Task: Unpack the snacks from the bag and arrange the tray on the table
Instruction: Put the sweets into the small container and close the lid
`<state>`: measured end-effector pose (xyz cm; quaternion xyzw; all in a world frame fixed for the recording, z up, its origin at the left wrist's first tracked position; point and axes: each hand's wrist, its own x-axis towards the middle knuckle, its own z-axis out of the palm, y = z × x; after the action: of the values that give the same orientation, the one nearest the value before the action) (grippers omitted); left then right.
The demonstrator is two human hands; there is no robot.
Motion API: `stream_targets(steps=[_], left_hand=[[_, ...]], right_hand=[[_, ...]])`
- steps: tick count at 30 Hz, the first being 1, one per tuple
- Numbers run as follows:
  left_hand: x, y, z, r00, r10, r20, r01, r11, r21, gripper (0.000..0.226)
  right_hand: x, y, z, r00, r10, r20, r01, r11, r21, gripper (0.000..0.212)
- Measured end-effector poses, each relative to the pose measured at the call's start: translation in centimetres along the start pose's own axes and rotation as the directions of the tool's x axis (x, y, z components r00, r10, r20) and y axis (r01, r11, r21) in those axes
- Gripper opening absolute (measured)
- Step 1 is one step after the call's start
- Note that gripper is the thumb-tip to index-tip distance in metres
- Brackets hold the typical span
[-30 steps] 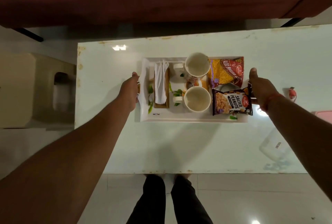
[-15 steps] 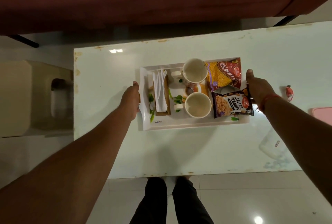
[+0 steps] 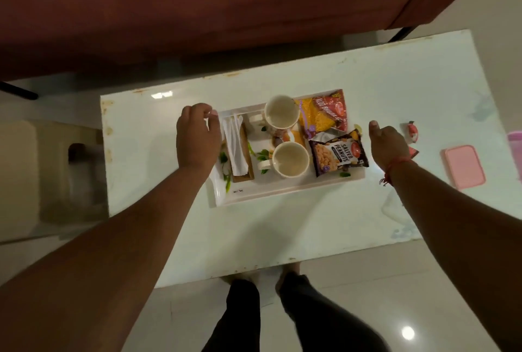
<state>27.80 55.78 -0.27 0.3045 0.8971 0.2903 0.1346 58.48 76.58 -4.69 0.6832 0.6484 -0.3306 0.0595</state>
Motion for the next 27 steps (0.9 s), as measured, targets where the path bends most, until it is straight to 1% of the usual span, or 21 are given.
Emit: stream_targets(steps=[1,3,5,7,9,10,12,14,15,18,19,21,23,24,27], left_hand=[[0.0,1.6,0.2,0.997,0.079,0.017,-0.079,0.997,-0.021,0.026],[-0.4,5.7,1.0,0.97,0.235,0.07,-0.231,0.971,-0.058,0.026],[-1.6,9.9,2.3,0.917,0.379,0.122,-0.372,0.925,-0.073,0.027],[-3.5,13.7,4.1,0.839,0.508,0.196,-0.496,0.862,-0.109,0.023],[-6.3,17.2,7.2,0.744,0.594,0.305,-0.574,0.802,-0.163,0.022],[-7.9,18.7,9.2,0.698,0.611,0.374,-0.598,0.784,-0.166,0.022],[-10.9,20.9,13.5,0.612,0.597,0.518,-0.642,0.758,-0.115,0.026],[-13.1,22.8,18.0,0.582,0.491,0.649,-0.635,0.772,-0.014,0.032],[-13.7,23.7,20.0,0.58,0.431,0.691,-0.626,0.779,0.04,0.035],[-13.5,25.5,24.9,0.614,0.339,0.713,-0.633,0.751,0.189,0.047],[-13.3,25.9,26.3,0.62,0.325,0.714,-0.653,0.718,0.24,0.047],[-13.1,26.1,28.4,0.619,0.324,0.716,-0.708,0.624,0.33,0.043],[-13.0,25.9,30.0,0.61,0.327,0.722,-0.74,0.562,0.37,0.041],[-13.0,25.7,30.6,0.602,0.329,0.728,-0.748,0.552,0.369,0.042],[-13.0,25.5,31.5,0.582,0.337,0.74,-0.757,0.558,0.341,0.038]], right_hand=[[-0.4,0.5,-0.4,0.999,-0.036,-0.005,0.036,0.999,-0.018,0.063],[-1.3,2.0,-1.7,0.996,-0.074,-0.051,0.075,0.997,0.013,0.065],[-1.6,3.7,-3.0,0.984,-0.092,-0.155,0.1,0.994,0.049,0.052],[-1.5,5.5,-4.2,0.978,-0.093,-0.186,0.107,0.992,0.066,0.033],[-0.3,7.8,-6.0,0.98,-0.083,-0.182,0.095,0.994,0.06,0.027],[0.5,9.0,-6.9,0.98,-0.082,-0.181,0.094,0.994,0.061,0.027],[2.1,11.1,-8.3,0.979,-0.102,-0.176,0.11,0.993,0.038,0.028],[3.4,12.9,-9.2,0.977,-0.173,-0.128,0.17,0.985,-0.039,0.028],[3.9,13.7,-9.5,0.971,-0.223,-0.082,0.215,0.972,-0.093,0.028],[5.3,15.3,-9.5,0.922,-0.38,0.07,0.385,0.886,-0.259,0.033],[5.9,15.4,-9.2,0.904,-0.42,0.084,0.426,0.861,-0.277,0.037],[6.9,15.0,-8.6,0.876,-0.478,0.067,0.477,0.838,-0.263,0.049],[8.1,14.4,-7.8,0.837,-0.541,0.08,0.54,0.794,-0.277,0.062],[8.8,14.3,-7.5,0.812,-0.573,0.11,0.576,0.755,-0.314,0.061],[10.2,14.2,-7.3,0.751,-0.636,0.181,0.645,0.646,-0.408,0.046]])
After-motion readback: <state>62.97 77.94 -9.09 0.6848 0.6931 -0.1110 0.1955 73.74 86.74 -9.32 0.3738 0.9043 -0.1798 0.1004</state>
